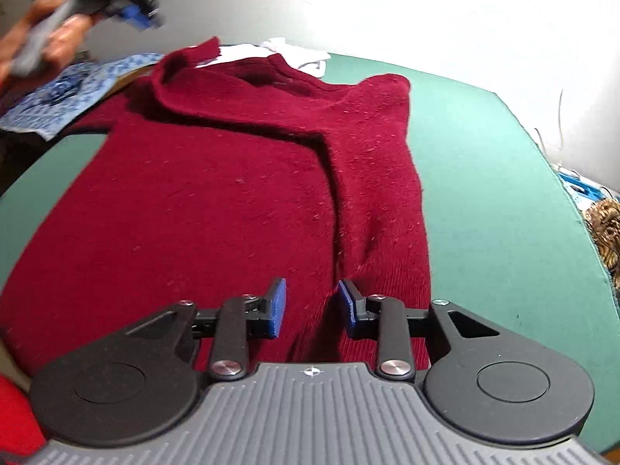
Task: Fold clothes
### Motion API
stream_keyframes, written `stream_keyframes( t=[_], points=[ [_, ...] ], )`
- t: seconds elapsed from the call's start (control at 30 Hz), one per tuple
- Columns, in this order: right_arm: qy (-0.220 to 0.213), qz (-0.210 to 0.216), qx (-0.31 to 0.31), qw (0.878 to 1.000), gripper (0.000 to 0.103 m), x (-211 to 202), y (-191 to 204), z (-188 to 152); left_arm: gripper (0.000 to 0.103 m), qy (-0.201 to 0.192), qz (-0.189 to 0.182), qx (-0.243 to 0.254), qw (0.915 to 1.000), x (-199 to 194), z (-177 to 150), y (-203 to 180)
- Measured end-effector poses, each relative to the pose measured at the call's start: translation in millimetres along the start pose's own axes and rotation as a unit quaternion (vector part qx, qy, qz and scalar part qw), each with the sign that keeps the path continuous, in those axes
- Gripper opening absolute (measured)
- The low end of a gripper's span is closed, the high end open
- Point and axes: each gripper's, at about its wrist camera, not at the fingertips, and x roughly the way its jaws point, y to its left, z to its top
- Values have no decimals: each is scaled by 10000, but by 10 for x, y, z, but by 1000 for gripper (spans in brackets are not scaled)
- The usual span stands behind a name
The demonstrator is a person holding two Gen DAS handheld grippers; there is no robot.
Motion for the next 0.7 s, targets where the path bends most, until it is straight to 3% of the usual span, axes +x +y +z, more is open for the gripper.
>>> stream_keyframes(
  t=[0.1,0.23,0.33,0.4,0.43,0.5,0.6,0.63,0.7],
  points=[
    [76,-77,-17,9999,42,102,100,-7,42,394,-174,-145,9990,64,-302,-8],
    [57,-138,-212,9997,47,145,170,-26,65,562,9,-30,9984,218,-489,-171],
    [-5,-131,-91,9999,48,182,148,-44,65,597,121,-217,9979,362,-458,-163],
    [-50,-129,8,9999,48,183,129,-61,42,865,-5,-353,9956,516,-414,-136],
    [-73,-132,58,9999,48,182,122,-68,3,1031,-44,-418,9938,595,-404,-120],
    [-129,-159,107,9997,48,177,122,-89,3,1176,-91,-668,9908,681,-391,-64],
    [-229,-178,148,9995,44,136,115,-88,3,871,-81,-877,9923,576,-282,-4],
    [-266,-172,155,9994,41,113,109,-65,3,756,-70,-887,9932,532,-225,2],
    [-340,-160,169,9992,21,65,97,-18,3,523,-49,-889,9947,444,-105,13]
  ],
)
